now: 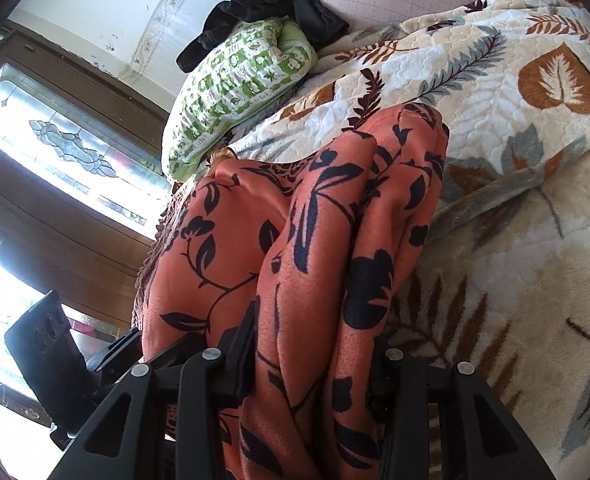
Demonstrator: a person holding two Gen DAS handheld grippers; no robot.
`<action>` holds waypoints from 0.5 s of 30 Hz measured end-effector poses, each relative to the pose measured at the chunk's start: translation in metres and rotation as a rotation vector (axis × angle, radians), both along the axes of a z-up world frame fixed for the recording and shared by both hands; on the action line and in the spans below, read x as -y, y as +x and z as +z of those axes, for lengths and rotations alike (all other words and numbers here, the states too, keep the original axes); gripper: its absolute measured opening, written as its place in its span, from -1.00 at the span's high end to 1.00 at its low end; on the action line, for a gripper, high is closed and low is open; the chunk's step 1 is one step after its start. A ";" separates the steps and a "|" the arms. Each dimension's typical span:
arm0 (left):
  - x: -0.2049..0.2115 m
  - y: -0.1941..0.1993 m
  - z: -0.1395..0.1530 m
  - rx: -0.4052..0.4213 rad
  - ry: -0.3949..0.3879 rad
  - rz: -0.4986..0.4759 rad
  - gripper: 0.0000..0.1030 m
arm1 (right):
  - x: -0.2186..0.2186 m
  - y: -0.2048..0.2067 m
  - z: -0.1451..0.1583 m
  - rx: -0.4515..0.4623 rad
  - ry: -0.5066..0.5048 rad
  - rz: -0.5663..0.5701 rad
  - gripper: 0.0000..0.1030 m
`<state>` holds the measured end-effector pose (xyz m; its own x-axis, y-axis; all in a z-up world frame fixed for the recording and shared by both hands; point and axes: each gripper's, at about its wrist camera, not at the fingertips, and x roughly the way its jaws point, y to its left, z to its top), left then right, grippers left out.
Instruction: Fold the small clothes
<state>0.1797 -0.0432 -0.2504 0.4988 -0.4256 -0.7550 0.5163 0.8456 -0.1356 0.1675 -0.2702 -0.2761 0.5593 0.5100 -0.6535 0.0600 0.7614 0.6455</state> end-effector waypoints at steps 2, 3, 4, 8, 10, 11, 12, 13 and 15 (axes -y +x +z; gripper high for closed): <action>0.000 0.000 -0.006 -0.003 0.022 0.010 0.07 | -0.004 0.001 -0.005 -0.004 -0.024 -0.003 0.19; 0.001 0.001 -0.010 -0.007 0.044 0.017 0.05 | -0.005 0.002 -0.008 -0.013 -0.042 -0.003 0.18; 0.001 0.001 -0.014 -0.007 0.065 0.028 0.03 | -0.007 0.003 -0.013 -0.029 -0.058 -0.004 0.11; 0.001 0.000 -0.016 0.022 0.120 0.079 -0.20 | -0.007 0.001 -0.017 -0.076 -0.144 -0.051 -0.20; 0.000 -0.007 -0.006 0.083 0.148 0.115 -0.30 | -0.006 -0.008 -0.007 -0.051 -0.179 -0.064 -0.29; -0.001 -0.011 0.001 0.126 0.162 0.142 -0.41 | -0.005 -0.014 0.000 -0.032 -0.205 -0.079 -0.34; -0.002 -0.015 0.008 0.162 0.165 0.161 -0.52 | -0.001 -0.024 0.009 -0.009 -0.227 -0.093 -0.35; -0.003 -0.019 0.016 0.185 0.162 0.181 -0.57 | 0.001 -0.032 0.018 0.016 -0.243 -0.107 -0.36; -0.005 -0.027 0.032 0.217 0.158 0.220 -0.60 | 0.006 -0.048 0.037 0.058 -0.290 -0.134 -0.37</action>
<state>0.1526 -0.0379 -0.2184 0.7218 -0.1766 -0.6692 0.3220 0.9416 0.0988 0.1198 -0.2758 -0.2388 0.6497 0.2261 -0.7258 0.1416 0.9020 0.4078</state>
